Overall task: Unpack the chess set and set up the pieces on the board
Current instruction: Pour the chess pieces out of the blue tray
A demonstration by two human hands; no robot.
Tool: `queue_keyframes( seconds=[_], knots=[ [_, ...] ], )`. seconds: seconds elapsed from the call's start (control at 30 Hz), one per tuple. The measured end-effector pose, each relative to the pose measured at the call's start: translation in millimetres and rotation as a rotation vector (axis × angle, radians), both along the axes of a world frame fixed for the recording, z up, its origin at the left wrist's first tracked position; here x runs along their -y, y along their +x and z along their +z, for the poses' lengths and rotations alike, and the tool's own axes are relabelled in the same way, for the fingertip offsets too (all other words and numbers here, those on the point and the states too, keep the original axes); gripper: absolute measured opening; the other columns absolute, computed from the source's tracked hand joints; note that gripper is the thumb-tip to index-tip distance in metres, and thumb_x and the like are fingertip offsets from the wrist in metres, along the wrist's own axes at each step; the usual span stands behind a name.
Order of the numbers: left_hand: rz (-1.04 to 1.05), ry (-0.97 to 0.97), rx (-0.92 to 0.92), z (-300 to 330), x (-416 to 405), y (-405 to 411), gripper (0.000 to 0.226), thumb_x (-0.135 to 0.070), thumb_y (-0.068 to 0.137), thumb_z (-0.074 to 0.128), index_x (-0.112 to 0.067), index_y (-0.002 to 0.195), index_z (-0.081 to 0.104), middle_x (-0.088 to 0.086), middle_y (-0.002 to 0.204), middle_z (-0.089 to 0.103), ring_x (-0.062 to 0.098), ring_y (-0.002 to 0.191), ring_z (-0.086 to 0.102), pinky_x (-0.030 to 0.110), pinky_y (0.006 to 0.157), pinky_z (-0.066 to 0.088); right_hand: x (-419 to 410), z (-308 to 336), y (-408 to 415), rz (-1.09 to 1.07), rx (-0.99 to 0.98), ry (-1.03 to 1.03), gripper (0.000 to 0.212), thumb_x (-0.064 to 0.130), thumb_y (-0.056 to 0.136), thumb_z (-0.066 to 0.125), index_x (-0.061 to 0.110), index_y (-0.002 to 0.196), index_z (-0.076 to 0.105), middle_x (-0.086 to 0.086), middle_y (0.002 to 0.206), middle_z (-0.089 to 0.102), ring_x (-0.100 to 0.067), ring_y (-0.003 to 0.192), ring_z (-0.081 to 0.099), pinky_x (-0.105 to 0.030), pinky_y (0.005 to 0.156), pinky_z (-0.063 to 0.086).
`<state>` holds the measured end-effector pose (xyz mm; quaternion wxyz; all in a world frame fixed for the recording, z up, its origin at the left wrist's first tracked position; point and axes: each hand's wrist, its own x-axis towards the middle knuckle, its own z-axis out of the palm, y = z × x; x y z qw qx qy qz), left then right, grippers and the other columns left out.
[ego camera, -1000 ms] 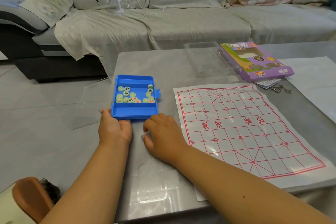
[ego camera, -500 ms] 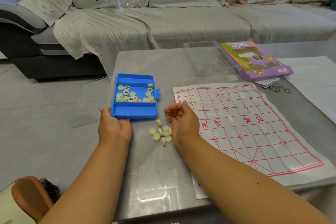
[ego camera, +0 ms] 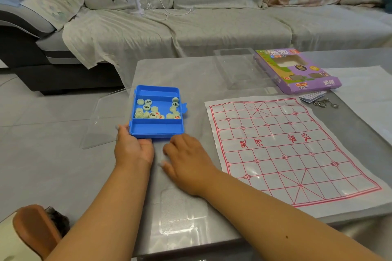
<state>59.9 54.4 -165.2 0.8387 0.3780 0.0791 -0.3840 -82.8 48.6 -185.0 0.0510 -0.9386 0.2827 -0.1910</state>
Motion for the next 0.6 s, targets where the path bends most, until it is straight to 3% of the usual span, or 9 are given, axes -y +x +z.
queue_keyframes(
  seconds=[0.1, 0.2, 0.27, 0.33, 0.43, 0.5, 0.6],
  knots=[
    [-0.002, -0.015, -0.004, -1, 0, 1, 0.035, -0.04, 0.1, 0.037, -0.012, 0.11, 0.057, 0.013, 0.115, 0.066, 0.023, 0.104, 0.066, 0.041, 0.094, 0.052, 1, 0, 3, 0.038, -0.088, -0.066, 0.055, 0.055, 0.091, 0.024, 0.013, 0.104, 0.058, -0.006, 0.095, 0.054, -0.022, 0.088, 0.048, -0.037, 0.081, 0.043],
    [-0.001, -0.011, -0.013, -1, 0, 1, 0.036, -0.041, 0.1, 0.036, -0.013, 0.112, 0.057, 0.012, 0.113, 0.067, 0.022, 0.104, 0.066, 0.04, 0.092, 0.053, -1, 8, 2, 0.079, -0.116, -0.007, 0.06, 0.057, 0.09, 0.019, 0.014, 0.113, 0.055, -0.005, 0.103, 0.052, -0.021, 0.096, 0.045, -0.036, 0.089, 0.039],
    [-0.009, -0.008, -0.016, -1, 0, 1, 0.04, -0.042, 0.1, 0.035, -0.012, 0.115, 0.057, 0.012, 0.115, 0.067, 0.023, 0.105, 0.066, 0.041, 0.093, 0.053, -1, 22, -3, 0.08, 0.012, 0.13, 0.055, 0.053, 0.092, 0.024, 0.014, 0.116, 0.055, -0.005, 0.109, 0.052, -0.019, 0.103, 0.044, -0.031, 0.095, 0.034],
    [-0.004, -0.009, -0.032, 2, 0, 0, 0.041, -0.042, 0.1, 0.035, -0.012, 0.12, 0.055, 0.013, 0.115, 0.066, 0.023, 0.105, 0.066, 0.042, 0.092, 0.053, 9, 41, -7, -0.013, 0.275, 0.329, 0.042, 0.037, 0.095, 0.035, 0.005, 0.104, 0.061, -0.011, 0.102, 0.057, -0.02, 0.098, 0.048, -0.027, 0.087, 0.037],
    [0.004, -0.021, -0.072, 7, -3, -3, 0.033, -0.036, 0.101, 0.038, -0.013, 0.116, 0.056, 0.011, 0.111, 0.066, 0.021, 0.1, 0.067, 0.038, 0.083, 0.057, 47, 60, -6, -0.241, 0.533, 0.51, 0.043, 0.029, 0.096, 0.032, -0.004, 0.093, 0.058, -0.018, 0.091, 0.059, -0.027, 0.087, 0.052, -0.035, 0.076, 0.041],
    [-0.011, -0.02, -0.09, 9, -4, -4, 0.027, -0.03, 0.102, 0.041, -0.013, 0.115, 0.057, 0.011, 0.11, 0.067, 0.019, 0.096, 0.069, 0.035, 0.076, 0.059, 71, 67, -1, -0.3, 0.479, 0.521, 0.035, 0.028, 0.1, 0.036, 0.001, 0.097, 0.058, -0.011, 0.093, 0.06, -0.022, 0.087, 0.054, -0.032, 0.075, 0.043],
    [-0.036, -0.011, -0.112, 10, -2, -3, 0.027, -0.026, 0.102, 0.041, -0.011, 0.117, 0.058, 0.013, 0.111, 0.067, 0.022, 0.097, 0.069, 0.037, 0.075, 0.059, 89, 72, 15, -0.165, 0.281, 0.354, 0.03, 0.035, 0.097, 0.044, 0.012, 0.111, 0.057, -0.002, 0.107, 0.059, -0.015, 0.101, 0.053, -0.031, 0.089, 0.045]
  ],
)
